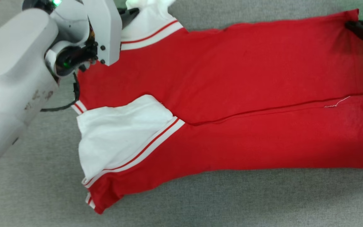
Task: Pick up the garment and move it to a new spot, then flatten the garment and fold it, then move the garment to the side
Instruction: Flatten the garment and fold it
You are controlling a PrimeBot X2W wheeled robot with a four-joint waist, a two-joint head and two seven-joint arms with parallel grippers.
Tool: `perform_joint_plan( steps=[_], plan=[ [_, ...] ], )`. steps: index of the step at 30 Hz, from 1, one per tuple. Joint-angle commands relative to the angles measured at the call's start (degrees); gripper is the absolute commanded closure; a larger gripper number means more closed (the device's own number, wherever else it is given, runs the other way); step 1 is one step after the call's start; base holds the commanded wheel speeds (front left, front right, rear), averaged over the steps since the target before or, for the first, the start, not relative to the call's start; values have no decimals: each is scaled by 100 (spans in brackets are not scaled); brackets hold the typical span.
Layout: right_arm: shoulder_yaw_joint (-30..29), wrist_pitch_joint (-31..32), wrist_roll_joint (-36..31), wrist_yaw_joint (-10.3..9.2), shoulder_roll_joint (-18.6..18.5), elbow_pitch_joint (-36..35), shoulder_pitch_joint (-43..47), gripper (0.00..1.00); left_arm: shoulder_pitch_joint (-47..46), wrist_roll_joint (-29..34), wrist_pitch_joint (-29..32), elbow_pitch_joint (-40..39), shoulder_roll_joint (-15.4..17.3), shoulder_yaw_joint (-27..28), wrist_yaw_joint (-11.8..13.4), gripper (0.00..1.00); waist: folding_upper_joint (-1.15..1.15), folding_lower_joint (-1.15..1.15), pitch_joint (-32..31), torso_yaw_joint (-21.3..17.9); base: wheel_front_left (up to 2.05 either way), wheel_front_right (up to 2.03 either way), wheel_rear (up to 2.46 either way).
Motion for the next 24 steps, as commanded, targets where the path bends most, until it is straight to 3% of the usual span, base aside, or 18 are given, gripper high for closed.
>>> perform_joint_plan(
  steps=[1, 5, 11, 17, 24],
  plan=[
    [82, -165, 34, -9, -72, 104, 137, 100, 81, -98, -232, -35, 17, -3, 1, 100, 0, 0, -267, 133, 0, 0, 0],
    [195, -563, 135, -9, -193, 57, 215, 100, 254, -178, -710, -283, 158, -79, 1, 100, 0, 0, -565, 252, 0, 0, 0],
    [372, -1087, 394, -9, -662, -310, 817, 100, 640, -206, -1353, -931, 381, -198, 1, 100, 0, 0, -1099, 537, 0, 0, 0],
    [304, -1334, 633, -9, -1144, -942, 1733, 100, 1326, -36, -1867, -1870, 904, -288, 1, 100, 0, 0, -1462, 638, 0, 0, 0],
    [-32, -1434, 811, -9, -1398, -1575, 2775, 100, 2226, 185, -2474, -2545, 1375, -306, 29, 100, 0, 0, -1696, 672, 0, 0, 0]
  ],
)
